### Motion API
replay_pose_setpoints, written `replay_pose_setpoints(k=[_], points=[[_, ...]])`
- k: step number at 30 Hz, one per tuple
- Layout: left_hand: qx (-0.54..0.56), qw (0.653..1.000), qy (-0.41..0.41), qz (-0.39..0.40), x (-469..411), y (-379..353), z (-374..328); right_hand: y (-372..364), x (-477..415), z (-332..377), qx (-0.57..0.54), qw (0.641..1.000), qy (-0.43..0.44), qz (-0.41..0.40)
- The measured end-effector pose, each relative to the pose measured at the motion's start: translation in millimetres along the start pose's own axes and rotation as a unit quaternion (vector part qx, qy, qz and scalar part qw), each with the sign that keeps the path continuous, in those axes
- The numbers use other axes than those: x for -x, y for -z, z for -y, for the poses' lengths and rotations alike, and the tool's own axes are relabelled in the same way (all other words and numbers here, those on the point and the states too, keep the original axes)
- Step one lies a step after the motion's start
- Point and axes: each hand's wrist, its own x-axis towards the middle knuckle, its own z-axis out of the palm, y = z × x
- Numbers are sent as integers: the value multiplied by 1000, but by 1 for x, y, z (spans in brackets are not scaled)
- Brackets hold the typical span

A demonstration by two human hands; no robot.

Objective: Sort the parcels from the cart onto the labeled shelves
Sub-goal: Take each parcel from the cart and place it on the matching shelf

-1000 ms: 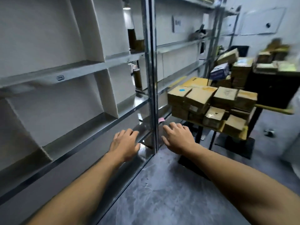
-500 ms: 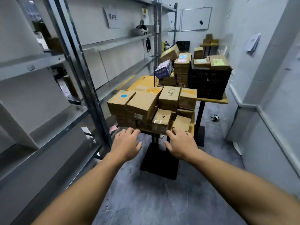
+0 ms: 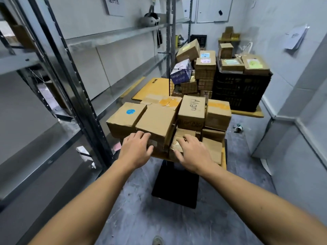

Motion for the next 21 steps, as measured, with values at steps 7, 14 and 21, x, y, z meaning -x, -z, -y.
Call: replay_pose_setpoints(k=[7,14,21], points=[[-8,999,31,3,-90,-25,61,-40,-102,22,-45,997,-55,32],[-11,999,36,-20,-106,-57,87,-71,-134,29,-160,976,-145,28],[59,997,24,-44,-97,-69,85,-88,-136,34,-287,936,-203,6]])
